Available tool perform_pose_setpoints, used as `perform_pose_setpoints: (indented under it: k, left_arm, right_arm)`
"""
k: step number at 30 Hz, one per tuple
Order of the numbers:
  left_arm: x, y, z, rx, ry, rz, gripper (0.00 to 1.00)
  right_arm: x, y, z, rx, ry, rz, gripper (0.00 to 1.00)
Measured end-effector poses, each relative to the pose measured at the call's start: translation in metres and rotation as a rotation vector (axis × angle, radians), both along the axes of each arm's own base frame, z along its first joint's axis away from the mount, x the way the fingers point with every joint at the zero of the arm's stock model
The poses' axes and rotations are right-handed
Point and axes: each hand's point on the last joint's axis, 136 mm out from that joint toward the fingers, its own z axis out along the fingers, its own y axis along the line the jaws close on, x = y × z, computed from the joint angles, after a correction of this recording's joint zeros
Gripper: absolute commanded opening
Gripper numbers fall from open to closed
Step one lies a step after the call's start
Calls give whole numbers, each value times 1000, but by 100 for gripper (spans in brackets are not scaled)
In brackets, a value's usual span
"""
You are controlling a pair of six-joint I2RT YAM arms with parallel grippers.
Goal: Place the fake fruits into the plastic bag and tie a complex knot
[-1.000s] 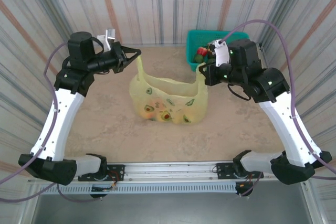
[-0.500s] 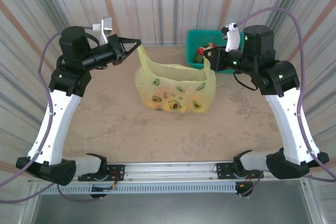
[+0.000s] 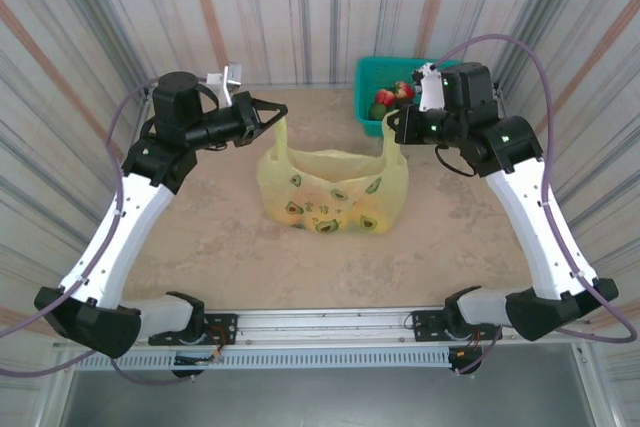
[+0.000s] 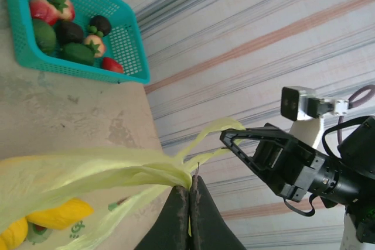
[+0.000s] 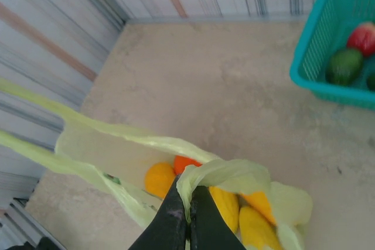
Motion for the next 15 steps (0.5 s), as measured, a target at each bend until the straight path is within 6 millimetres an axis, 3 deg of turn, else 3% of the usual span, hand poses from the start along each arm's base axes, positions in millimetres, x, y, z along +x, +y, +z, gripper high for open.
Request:
perform_pose_setpoints:
  k: [4,9,11,15]
  left_arm:
    - [-1,1,2,-1,-14,8,2]
    - [-7,4,10,10,-70,-2,46]
    - [-9,4,12,28,-105,-11,57]
    - [-14,8,13,90,-193,-12,68]
  right_arm:
    - [4,-1,1,19,0,-11,0]
    - [4,2,13,49,-41,3,0]
    - [3,4,18,60,-54,13,0]
    - [1,9,24,83,-64,41,0]
